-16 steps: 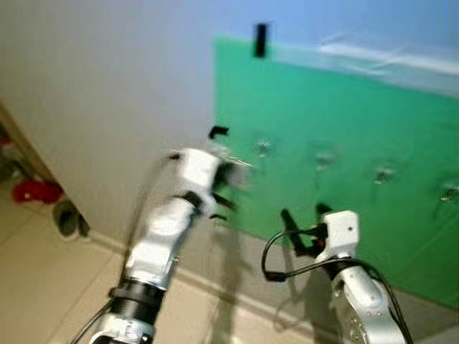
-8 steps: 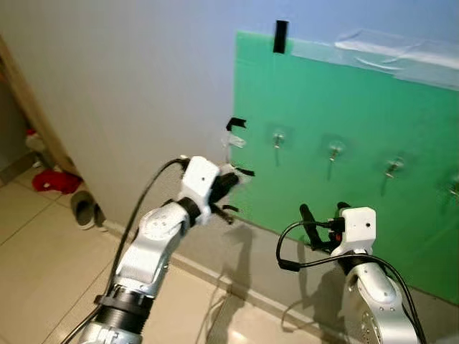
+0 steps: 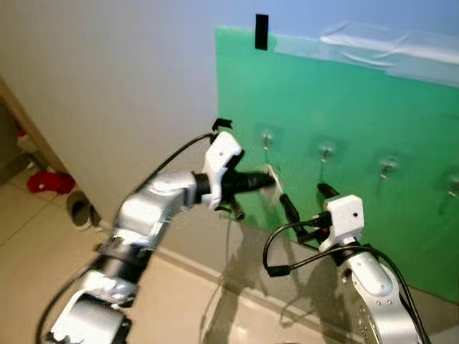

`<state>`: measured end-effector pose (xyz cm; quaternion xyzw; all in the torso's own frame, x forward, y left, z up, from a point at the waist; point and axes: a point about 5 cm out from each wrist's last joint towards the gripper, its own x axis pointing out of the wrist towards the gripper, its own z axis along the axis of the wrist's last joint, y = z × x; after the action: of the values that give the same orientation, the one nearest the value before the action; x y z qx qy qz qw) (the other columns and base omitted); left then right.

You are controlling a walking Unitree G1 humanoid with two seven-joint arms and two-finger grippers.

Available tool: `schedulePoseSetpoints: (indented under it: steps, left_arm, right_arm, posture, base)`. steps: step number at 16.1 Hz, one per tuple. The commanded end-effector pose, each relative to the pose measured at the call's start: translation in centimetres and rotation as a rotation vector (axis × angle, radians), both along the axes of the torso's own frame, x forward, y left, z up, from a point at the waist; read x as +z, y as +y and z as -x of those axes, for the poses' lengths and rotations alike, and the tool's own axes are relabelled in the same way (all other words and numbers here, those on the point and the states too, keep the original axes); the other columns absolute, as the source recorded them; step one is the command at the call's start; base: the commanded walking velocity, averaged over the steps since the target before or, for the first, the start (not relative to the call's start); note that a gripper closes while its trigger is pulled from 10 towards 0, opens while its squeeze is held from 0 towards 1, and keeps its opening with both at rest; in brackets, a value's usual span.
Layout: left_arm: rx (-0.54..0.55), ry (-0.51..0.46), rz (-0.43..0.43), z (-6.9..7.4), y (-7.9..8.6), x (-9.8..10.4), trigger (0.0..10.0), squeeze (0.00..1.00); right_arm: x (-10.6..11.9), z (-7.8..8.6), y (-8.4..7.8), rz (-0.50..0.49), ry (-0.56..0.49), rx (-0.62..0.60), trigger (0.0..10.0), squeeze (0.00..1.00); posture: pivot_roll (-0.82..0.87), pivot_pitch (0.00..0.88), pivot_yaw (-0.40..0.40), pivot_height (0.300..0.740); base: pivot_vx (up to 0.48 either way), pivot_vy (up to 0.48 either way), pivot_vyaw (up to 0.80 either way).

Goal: Hang keys on a hook

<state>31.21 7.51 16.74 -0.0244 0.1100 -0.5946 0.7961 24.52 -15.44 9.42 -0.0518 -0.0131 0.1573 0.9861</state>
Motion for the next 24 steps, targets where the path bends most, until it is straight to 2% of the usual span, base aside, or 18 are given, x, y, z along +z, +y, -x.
schedulePoseSetpoints:
  steps: [1,2,3,6,8,10,12,15,19,24]
  left_arm:
    - [-0.072,0.077,0.054,0.8,0.2,0.5,10.0,0.0]
    - [-0.087,0.09,0.06,0.9,0.2,0.5,10.0,0.0]
    - [-0.107,0.143,0.088,1.3,0.2,0.5,10.0,0.0]
    - [-0.092,0.198,0.133,1.4,0.3,0.9,10.0,0.0]
    - [-0.034,0.196,0.152,0.4,0.8,1.3,10.0,0.0]
    - [0.075,0.128,0.1,-1.5,2.2,1.7,10.0,0.0]
    - [0.147,0.096,0.073,-2.8,3.2,1.8,10.0,0.0]
    - [0.189,0.131,0.078,-3.5,4.0,1.5,10.0,0.0]
    - [0.158,0.178,0.117,-3.7,3.8,1.4,10.0,0.0]
    - [0.042,0.22,0.127,-2.5,2.1,1.0,10.0,0.0]
  right_arm:
    - [0.1,0.3,0.3,0.001,-0.004,0.0,10.0,0.0]
    - [0.1,0.4,0.4,-0.001,-0.004,0.001,10.0,0.0]
    - [0.3,0.5,0.8,-0.011,-0.019,0.012,10.0,0.0]
    - [0.7,1.0,1.2,-0.011,-0.052,0.042,10.0,0.0]
    - [1.2,1.4,1.2,-0.029,-0.082,0.037,10.0,0.0]
    - [2.1,0.3,0.5,-0.037,-0.127,-0.028,10.0,0.0]
    - [2.7,-0.2,0.1,-0.05,-0.141,-0.034,10.0,0.0]
    - [2.5,-0.2,0.1,-0.058,-0.137,-0.023,10.0,0.0]
    - [2.2,0.3,0.5,-0.089,-0.127,-0.028,10.0,0.0]
    - [0.9,2.5,-0.1,-0.166,-0.096,-0.099,10.0,0.0]
  posture:
    - [-0.15,0.0,0.098,0.74]
    - [-0.15,0.0,0.098,0.74]
    - [-0.15,0.0,0.102,0.74]
    - [-0.14,0.0,0.098,0.74]
    - [-0.14,0.0,0.089,0.74]
    - [-0.15,0.0,0.077,0.74]
    - [-0.15,0.0,0.067,0.74]
    - [-0.14,0.0,0.063,0.74]
    - [-0.15,0.0,0.072,0.74]
    - [-0.16,0.0,0.105,0.74]
  base:
    - [0.0,0.0,0.0]
    - [0.0,0.0,0.0]
    - [0.0,0.0,0.0]
    - [0.0,0.0,0.0]
    - [0.0,0.0,0.0]
    - [0.0,0.0,0.0]
    - [0.0,0.0,0.0]
    - [0.0,0.0,0.0]
    - [0.0,0.0,0.0]
    - [0.0,0.0,0.0]
